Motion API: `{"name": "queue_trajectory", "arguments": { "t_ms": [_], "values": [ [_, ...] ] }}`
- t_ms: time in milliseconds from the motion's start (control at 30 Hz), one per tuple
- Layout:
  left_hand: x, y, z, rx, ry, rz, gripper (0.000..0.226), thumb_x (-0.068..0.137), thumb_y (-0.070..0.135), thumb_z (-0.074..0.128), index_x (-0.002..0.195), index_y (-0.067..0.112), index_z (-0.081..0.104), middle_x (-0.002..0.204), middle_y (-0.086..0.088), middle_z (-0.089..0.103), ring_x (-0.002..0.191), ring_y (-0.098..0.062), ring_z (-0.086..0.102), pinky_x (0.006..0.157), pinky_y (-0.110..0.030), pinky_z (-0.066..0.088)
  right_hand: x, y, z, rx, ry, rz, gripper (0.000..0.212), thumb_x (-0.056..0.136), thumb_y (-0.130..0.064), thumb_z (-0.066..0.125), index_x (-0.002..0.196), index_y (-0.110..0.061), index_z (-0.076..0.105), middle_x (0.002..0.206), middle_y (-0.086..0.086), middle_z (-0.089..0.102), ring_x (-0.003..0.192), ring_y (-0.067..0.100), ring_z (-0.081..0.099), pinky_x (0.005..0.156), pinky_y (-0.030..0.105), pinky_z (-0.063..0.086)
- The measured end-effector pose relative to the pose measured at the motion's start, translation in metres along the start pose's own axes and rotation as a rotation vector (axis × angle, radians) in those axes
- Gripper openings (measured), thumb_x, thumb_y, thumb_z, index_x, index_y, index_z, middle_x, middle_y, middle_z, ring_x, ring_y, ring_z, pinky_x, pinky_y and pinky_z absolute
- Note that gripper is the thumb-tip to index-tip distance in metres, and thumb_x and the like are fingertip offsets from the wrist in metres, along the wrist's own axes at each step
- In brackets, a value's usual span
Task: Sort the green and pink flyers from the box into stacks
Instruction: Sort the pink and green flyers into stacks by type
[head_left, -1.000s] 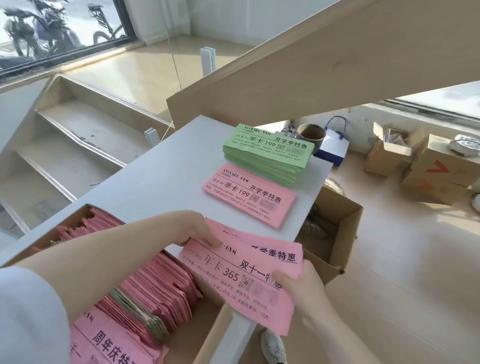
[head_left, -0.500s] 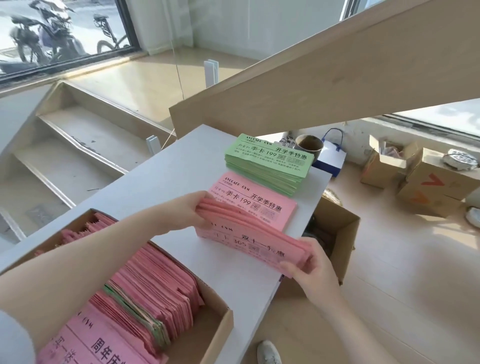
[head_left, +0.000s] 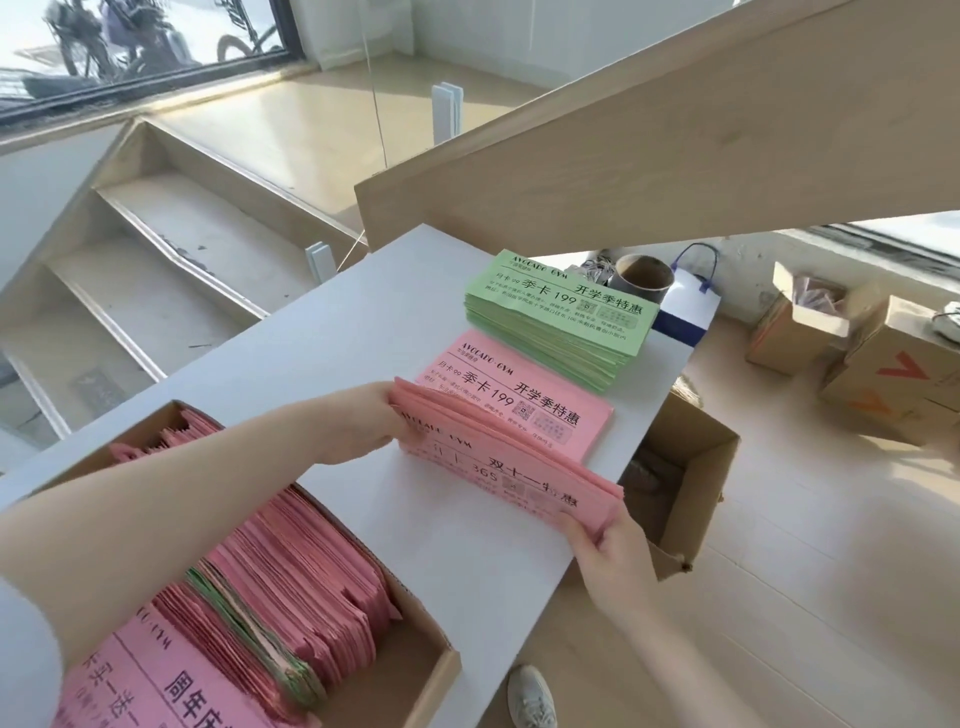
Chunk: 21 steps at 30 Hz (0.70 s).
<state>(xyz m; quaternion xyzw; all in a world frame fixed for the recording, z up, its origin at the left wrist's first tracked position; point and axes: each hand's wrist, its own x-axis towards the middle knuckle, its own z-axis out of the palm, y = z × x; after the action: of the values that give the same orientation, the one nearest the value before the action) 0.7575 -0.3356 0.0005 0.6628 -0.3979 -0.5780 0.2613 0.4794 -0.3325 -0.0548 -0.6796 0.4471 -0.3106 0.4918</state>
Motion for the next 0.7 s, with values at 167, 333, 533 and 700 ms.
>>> {"name": "queue_trajectory", "arguments": {
  "t_ms": [167, 333, 533, 700],
  "values": [
    [0.009, 0.005, -0.003, 0.006, 0.035, 0.005, 0.032, 0.088, -0.004, 0.053, 0.115, 0.011, 0.061, 0.113, 0.0, 0.067, 0.107, -0.013, 0.062, 0.09, -0.022, 0.049, 0.017, -0.005, -0.005, 0.129, 0.029, 0.101, 0.042, 0.089, 0.003, 0.054, 0.101, -0.037, 0.052, 0.09, -0.039, 0.064, 0.092, -0.018, 0.057, 0.077, 0.005, 0.044],
    [0.032, 0.038, -0.009, 0.019, 0.261, 0.118, 0.02, 0.091, 0.009, 0.055, 0.108, 0.018, 0.061, 0.104, -0.001, 0.069, 0.097, -0.02, 0.066, 0.083, -0.035, 0.053, 0.055, -0.012, -0.009, 0.32, 0.06, 0.26, 0.034, 0.091, -0.005, 0.055, 0.119, -0.025, 0.054, 0.114, -0.01, 0.067, 0.109, 0.011, 0.061, 0.097, 0.043, 0.048],
    [0.076, 0.052, -0.006, 0.229, 0.473, 0.041, 0.017, 0.093, 0.018, 0.052, 0.107, 0.012, 0.06, 0.104, -0.008, 0.066, 0.084, -0.023, 0.062, 0.067, -0.03, 0.052, 0.093, -0.025, -0.018, 0.331, -0.102, 0.499, 0.018, 0.095, -0.009, 0.049, 0.101, -0.023, 0.059, 0.094, 0.004, 0.073, 0.072, 0.025, 0.07, 0.061, 0.034, 0.052],
    [0.092, 0.047, -0.004, 0.457, 0.446, 0.077, 0.053, 0.093, 0.024, 0.052, 0.142, 0.019, 0.033, 0.133, -0.005, 0.051, 0.112, -0.024, 0.053, 0.088, -0.033, 0.048, 0.104, -0.014, -0.031, -0.076, -0.118, 0.539, 0.023, 0.093, -0.034, 0.053, 0.09, -0.012, 0.062, 0.073, 0.005, 0.072, 0.052, 0.024, 0.065, 0.042, 0.025, 0.043]
  ]
}}
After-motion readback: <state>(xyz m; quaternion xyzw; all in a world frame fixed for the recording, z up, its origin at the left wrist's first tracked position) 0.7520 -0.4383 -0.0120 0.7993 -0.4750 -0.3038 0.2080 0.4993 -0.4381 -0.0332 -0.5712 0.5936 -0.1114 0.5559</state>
